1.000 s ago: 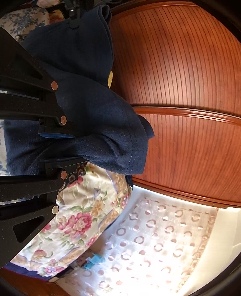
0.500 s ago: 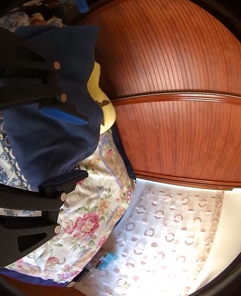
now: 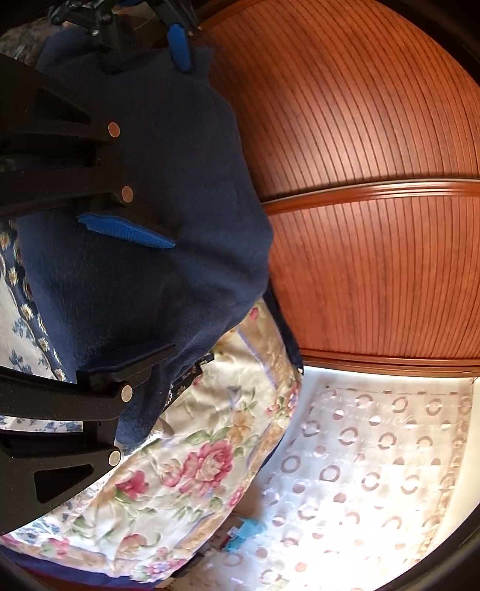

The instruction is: Fold small clothes

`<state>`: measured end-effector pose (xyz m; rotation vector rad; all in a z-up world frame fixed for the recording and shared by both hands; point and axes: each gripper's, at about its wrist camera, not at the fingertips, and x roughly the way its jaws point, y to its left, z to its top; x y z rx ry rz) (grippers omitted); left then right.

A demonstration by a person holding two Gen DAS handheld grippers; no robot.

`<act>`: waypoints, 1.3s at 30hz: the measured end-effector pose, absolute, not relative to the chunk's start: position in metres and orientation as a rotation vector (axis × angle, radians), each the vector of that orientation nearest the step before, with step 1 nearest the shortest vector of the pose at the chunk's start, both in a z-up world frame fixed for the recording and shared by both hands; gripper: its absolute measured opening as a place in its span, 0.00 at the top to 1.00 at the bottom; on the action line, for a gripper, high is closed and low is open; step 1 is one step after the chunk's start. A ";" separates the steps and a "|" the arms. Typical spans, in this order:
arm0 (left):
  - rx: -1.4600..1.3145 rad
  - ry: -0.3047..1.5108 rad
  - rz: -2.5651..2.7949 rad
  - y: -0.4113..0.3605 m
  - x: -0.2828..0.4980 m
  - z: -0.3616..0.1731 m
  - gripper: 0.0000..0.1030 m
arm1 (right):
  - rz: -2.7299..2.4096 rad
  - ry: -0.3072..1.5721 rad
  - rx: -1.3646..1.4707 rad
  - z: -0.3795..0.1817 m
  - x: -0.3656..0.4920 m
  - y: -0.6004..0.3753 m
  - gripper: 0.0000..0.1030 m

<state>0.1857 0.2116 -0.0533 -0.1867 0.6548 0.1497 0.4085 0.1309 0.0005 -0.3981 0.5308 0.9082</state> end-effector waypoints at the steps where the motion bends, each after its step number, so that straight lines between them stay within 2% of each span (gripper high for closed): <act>1: -0.186 0.661 0.151 0.210 0.186 -0.058 0.24 | 0.911 0.544 -0.384 -0.005 0.412 0.130 0.45; 8: -0.164 0.655 0.162 0.201 0.184 -0.057 0.24 | 0.897 0.560 -0.277 -0.018 0.425 0.125 0.33; 16: -0.164 0.617 0.160 0.199 0.167 -0.045 0.23 | 0.827 0.510 -0.231 -0.008 0.375 0.102 0.33; 24: -0.111 0.530 0.150 0.182 0.139 -0.021 0.13 | 0.804 0.478 -0.218 0.000 0.313 0.071 0.33; 39: -0.062 0.515 0.039 0.119 0.095 -0.010 0.13 | 0.658 0.433 -0.196 0.005 0.164 -0.020 0.26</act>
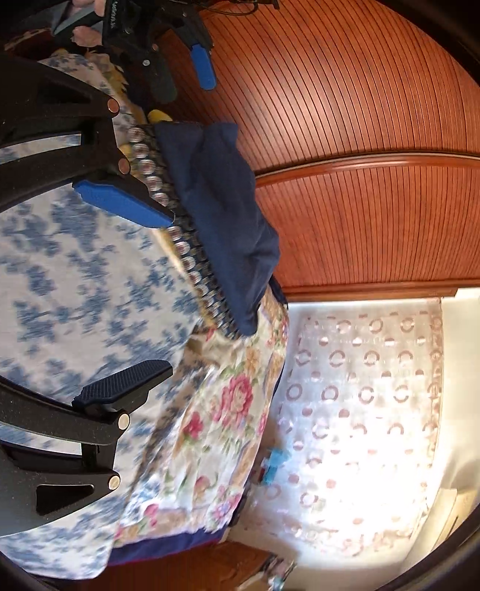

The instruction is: Fold small clothes

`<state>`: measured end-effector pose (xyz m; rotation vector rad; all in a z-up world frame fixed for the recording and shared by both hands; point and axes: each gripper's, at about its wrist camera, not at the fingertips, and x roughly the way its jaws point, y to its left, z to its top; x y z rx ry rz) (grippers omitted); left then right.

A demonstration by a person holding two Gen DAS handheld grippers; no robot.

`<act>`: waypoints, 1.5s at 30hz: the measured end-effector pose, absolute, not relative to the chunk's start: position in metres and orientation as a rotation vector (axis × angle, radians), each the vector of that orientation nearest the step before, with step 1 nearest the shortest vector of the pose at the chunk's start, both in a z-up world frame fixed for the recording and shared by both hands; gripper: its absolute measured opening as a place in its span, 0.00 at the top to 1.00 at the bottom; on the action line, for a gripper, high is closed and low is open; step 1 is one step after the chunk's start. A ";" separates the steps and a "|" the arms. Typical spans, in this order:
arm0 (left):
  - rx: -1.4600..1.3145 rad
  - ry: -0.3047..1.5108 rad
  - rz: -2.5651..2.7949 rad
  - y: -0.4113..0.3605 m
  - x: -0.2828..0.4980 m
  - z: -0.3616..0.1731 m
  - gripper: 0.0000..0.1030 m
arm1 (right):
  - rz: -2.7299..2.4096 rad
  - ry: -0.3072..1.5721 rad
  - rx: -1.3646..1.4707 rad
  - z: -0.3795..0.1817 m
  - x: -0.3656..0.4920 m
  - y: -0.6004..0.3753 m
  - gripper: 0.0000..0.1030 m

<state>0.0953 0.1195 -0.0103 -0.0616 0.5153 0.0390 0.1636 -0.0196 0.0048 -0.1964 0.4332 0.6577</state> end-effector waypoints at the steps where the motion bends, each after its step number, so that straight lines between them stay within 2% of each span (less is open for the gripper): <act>1: -0.048 0.518 0.032 0.112 0.094 -0.011 0.13 | 0.645 0.431 -0.193 0.005 0.156 -0.024 0.26; 4: -0.028 0.512 0.005 0.096 0.088 -0.010 0.13 | 0.607 0.425 -0.163 0.006 0.127 -0.048 0.24; 11: -0.021 0.489 -0.039 0.061 0.078 0.001 0.13 | 0.471 0.381 -0.100 0.015 0.054 -0.108 0.09; 25: -0.007 0.412 -0.080 0.016 0.067 0.043 0.13 | 0.263 0.271 -0.014 0.053 -0.043 -0.172 0.08; 45: -0.006 0.404 -0.087 0.010 0.065 0.049 0.13 | 0.235 0.271 -0.004 0.053 -0.033 -0.173 0.08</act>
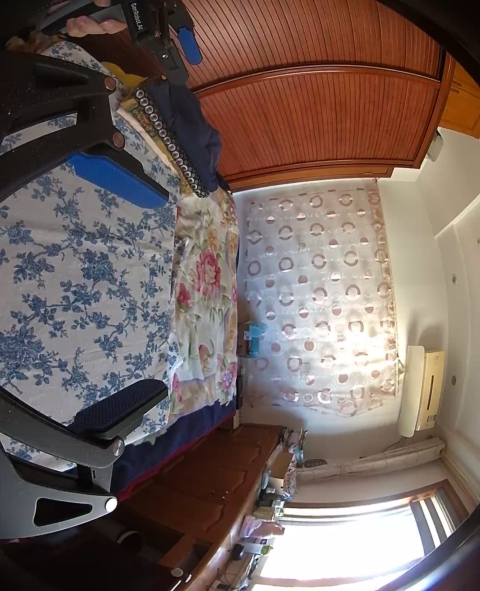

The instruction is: Fold small clothes

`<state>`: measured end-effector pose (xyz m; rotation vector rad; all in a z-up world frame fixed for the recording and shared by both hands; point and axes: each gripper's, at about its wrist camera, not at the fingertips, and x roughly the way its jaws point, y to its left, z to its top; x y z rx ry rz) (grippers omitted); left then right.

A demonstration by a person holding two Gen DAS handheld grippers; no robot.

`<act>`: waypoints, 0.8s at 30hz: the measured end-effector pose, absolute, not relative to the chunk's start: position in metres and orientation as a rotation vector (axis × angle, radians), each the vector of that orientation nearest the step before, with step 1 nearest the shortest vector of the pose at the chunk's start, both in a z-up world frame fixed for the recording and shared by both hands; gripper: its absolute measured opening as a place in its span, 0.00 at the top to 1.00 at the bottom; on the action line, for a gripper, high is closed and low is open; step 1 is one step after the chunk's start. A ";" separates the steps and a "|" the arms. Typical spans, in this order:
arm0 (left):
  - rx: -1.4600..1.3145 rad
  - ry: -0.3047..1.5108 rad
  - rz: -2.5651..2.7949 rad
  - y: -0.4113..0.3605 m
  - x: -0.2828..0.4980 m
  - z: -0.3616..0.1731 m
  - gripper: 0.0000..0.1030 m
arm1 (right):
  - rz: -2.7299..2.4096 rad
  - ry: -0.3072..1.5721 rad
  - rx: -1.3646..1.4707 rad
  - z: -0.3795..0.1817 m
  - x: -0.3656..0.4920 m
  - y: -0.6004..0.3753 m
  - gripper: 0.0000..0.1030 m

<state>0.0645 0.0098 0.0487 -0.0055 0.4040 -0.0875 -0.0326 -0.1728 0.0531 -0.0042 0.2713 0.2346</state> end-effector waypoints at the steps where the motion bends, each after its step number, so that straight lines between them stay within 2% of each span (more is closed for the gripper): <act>1: -0.005 0.404 -0.088 0.010 0.065 0.048 0.13 | 0.236 0.271 -0.004 0.052 -0.032 -0.173 0.08; 24: -0.005 0.405 -0.087 0.007 0.064 0.049 0.13 | 0.244 0.266 -0.014 0.050 -0.026 -0.182 0.08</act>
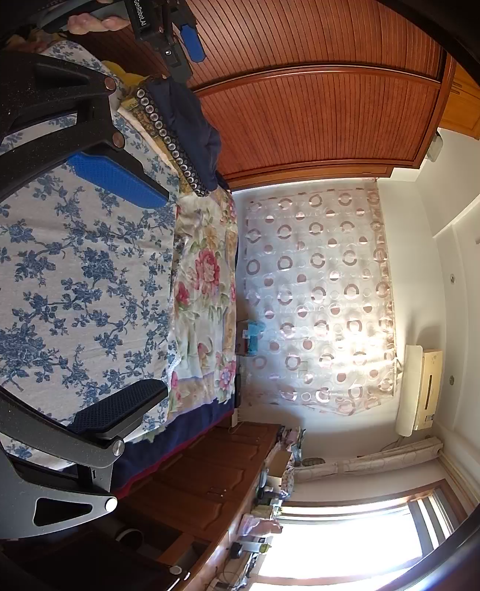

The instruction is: Fold small clothes

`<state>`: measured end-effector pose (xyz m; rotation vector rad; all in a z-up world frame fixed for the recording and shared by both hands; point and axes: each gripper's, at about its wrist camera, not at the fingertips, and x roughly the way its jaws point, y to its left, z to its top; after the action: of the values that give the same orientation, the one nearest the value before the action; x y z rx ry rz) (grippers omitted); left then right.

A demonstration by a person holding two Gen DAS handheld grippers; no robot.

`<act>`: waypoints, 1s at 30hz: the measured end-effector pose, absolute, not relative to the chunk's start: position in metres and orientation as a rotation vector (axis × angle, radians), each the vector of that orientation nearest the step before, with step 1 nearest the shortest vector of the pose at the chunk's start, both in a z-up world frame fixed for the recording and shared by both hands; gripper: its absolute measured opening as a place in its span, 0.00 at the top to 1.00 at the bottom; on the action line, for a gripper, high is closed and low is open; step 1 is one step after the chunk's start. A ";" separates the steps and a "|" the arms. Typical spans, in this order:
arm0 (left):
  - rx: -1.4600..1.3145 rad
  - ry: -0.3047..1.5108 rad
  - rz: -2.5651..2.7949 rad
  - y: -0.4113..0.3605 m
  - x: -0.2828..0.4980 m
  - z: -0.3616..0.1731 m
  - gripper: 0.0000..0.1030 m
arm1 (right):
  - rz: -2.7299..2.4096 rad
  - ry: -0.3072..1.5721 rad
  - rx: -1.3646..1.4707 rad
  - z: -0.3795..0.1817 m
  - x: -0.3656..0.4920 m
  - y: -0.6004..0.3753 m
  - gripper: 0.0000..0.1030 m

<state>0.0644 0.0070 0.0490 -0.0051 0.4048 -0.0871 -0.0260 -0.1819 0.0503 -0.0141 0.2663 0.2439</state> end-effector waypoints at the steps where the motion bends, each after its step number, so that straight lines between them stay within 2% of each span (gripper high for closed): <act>1: -0.005 0.404 -0.087 0.007 0.064 0.049 0.13 | 0.244 0.266 -0.015 0.050 -0.026 -0.183 0.08; 30: -0.007 0.403 -0.087 0.007 0.063 0.048 0.13 | 0.253 0.258 -0.018 0.050 -0.023 -0.190 0.08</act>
<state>0.0633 0.0068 0.0483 -0.0070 0.4026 -0.0873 -0.0226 -0.1900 0.0499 -0.0176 0.2584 0.2527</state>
